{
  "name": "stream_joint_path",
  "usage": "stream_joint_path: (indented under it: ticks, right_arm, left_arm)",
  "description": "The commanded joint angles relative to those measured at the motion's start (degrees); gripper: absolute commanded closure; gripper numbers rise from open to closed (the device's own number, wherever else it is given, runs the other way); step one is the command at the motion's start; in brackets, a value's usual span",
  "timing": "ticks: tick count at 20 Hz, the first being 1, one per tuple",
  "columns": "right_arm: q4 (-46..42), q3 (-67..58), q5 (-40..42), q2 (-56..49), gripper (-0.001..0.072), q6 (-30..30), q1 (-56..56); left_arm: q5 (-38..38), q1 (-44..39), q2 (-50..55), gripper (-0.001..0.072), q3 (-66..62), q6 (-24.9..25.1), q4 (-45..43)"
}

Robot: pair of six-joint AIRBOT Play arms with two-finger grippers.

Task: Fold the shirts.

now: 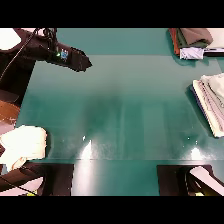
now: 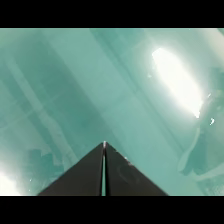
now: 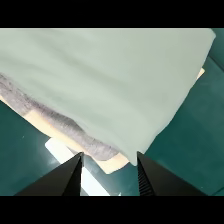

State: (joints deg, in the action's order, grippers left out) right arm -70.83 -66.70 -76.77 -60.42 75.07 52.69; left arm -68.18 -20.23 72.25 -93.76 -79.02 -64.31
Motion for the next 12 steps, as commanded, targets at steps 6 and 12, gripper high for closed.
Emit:
stream_joint_path:
  ticks: [6,12]
  right_arm:
    - [17.18,0.92,-0.39,0.33,0.0318,1.16,-22.49]
    - [17.07,0.92,3.52,0.33,0.0554,0.92,-47.93]
  left_arm:
    - [-0.33,-0.02,0.00,0.0681,0.02,-0.09,0.46]
    - [3.30,-0.02,0.00,0.0681,0.02,-0.09,0.46]
